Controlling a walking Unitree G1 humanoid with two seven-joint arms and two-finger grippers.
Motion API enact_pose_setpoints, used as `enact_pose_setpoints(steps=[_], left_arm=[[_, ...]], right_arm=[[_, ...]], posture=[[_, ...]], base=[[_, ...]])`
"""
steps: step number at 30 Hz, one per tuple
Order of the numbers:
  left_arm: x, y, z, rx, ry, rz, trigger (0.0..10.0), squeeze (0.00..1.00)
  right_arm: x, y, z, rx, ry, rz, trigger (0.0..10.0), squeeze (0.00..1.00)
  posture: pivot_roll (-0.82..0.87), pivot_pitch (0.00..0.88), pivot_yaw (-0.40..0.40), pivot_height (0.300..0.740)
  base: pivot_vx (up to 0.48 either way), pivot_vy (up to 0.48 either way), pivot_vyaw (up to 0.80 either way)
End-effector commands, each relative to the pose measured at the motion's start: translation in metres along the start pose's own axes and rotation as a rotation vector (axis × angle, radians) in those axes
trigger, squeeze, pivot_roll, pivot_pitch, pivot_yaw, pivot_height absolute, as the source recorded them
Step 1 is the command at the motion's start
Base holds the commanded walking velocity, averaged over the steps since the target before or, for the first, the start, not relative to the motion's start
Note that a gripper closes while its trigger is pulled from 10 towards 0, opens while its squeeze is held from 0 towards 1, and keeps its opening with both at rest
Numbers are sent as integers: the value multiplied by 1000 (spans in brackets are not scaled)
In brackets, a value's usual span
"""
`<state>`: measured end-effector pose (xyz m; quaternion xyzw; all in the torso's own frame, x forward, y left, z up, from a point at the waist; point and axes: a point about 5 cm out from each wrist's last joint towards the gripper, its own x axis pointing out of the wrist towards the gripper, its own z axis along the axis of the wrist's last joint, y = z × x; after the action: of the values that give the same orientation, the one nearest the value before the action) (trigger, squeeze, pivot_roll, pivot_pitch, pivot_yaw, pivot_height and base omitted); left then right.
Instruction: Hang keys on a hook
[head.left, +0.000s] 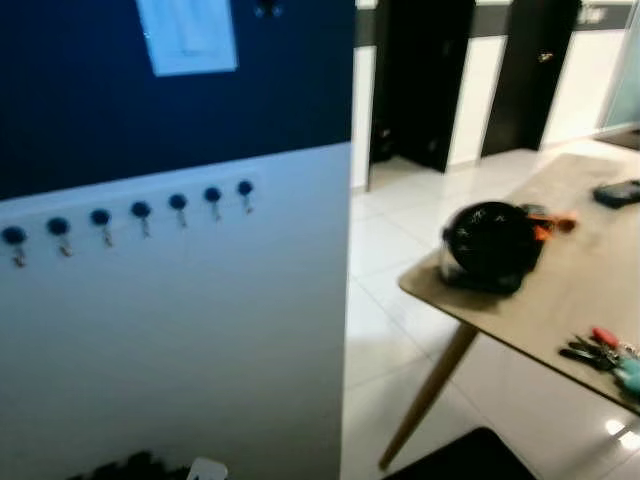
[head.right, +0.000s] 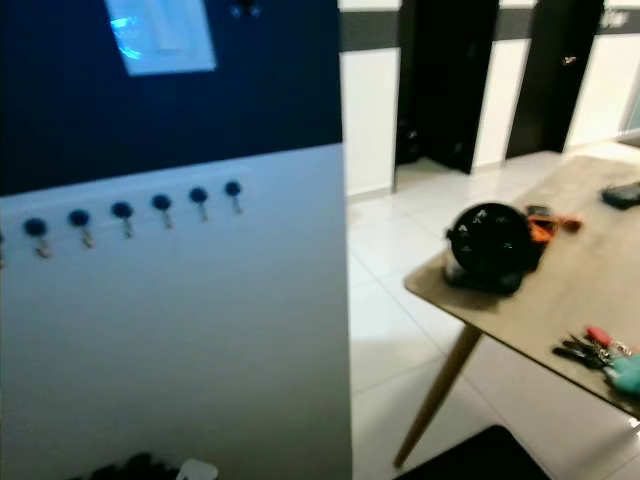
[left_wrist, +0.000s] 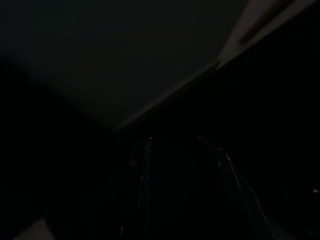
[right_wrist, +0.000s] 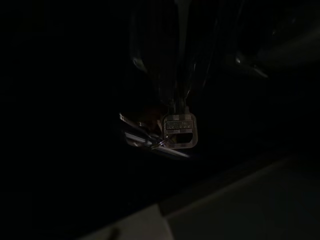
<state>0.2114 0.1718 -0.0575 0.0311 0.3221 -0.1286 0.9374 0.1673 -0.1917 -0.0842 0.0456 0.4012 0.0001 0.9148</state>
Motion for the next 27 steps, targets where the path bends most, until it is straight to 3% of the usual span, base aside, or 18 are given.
enact_pose_setpoints(steps=[1,18,27], left_arm=[[-3,4,-5,1,19,15,10000,0],[-4,5,-8,7,37,11,10000,0],[-3,5,-7,29,46,4,10000,0]], right_arm=[[0,2,-3,-1,7,6,10000,0],[0,4,-1,6,6,6,10000,0],[0,2,-3,45,7,-12,10000,0]], posture=[[45,20,33,740],[49,29,34,740],[48,31,36,740]], base=[[0,0,800],[0,0,800],[0,0,92]])
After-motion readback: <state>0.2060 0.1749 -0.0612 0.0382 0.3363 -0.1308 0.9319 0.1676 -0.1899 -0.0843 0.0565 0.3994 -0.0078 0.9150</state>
